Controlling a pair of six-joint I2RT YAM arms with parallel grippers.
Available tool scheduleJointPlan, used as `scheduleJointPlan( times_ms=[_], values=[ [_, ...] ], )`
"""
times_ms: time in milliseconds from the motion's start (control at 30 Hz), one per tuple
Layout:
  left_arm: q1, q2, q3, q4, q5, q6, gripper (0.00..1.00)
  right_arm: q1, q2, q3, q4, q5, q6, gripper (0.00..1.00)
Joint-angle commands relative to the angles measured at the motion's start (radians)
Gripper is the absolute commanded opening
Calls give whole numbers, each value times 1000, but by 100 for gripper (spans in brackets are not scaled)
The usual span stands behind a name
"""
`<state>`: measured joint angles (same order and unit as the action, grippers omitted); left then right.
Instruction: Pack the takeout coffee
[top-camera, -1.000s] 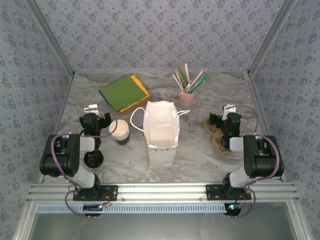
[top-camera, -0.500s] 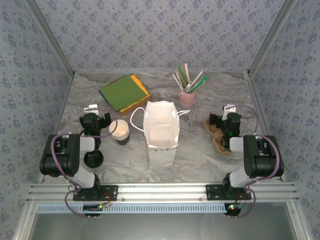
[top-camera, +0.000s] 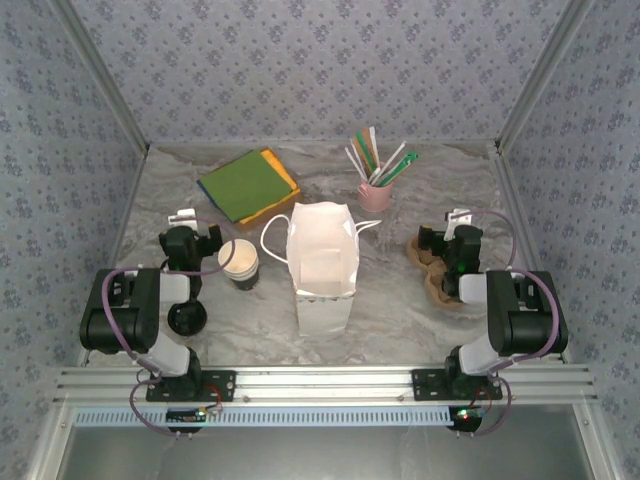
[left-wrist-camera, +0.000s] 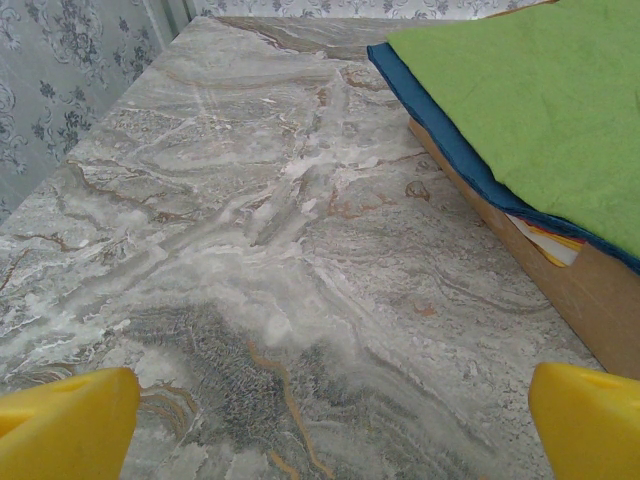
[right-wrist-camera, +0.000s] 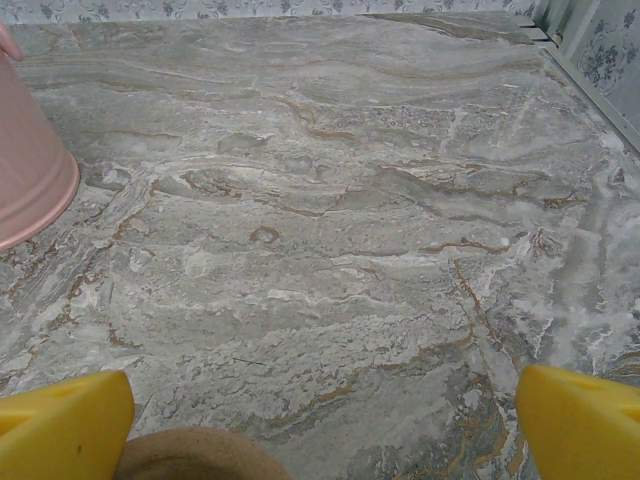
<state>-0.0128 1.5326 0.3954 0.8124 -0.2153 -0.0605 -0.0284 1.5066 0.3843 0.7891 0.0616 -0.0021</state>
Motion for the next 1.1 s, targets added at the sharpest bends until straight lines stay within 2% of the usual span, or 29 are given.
scheduleJointPlan(
  times_ms=[0, 67, 267, 367, 500, 600, 633, 733, 867, 1000, 1067],
  values=[
    [5, -2, 1, 40, 17, 7, 100, -5, 6, 13, -4, -13, -21, 100],
    [5, -55, 23, -46, 10, 4, 100, 1, -20, 26, -42, 4, -20, 100],
    [5, -243, 207, -520, -95, -101, 100, 1, -176, 65, -232, 81, 16, 100],
    [4, -313, 285, -698, -101, -181, 100, -8, -266, 157, -475, 132, 119, 100],
    [5, -402, 393, -939, -128, -315, 100, -45, -339, 307, -772, 76, 311, 100],
    [5, -463, 482, -1133, -119, -395, 100, -82, -372, 392, -911, -68, 371, 100],
    [6, -476, 507, -1190, -115, -429, 100, -85, -380, 416, -957, -75, 413, 100],
    [5, -508, 565, -1290, 31, -440, 100, -87, -401, 512, -1091, -109, 449, 100],
    [-10, -549, 577, -1334, 155, -484, 100, -29, -438, 647, -1254, -160, 445, 100],
    [-82, -565, 599, -1369, 138, -489, 100, 127, -438, 837, -1478, -103, 451, 100],
    [-120, -560, 618, -1392, 124, -480, 100, 228, -432, 912, -1566, -49, 466, 96]
  ],
)
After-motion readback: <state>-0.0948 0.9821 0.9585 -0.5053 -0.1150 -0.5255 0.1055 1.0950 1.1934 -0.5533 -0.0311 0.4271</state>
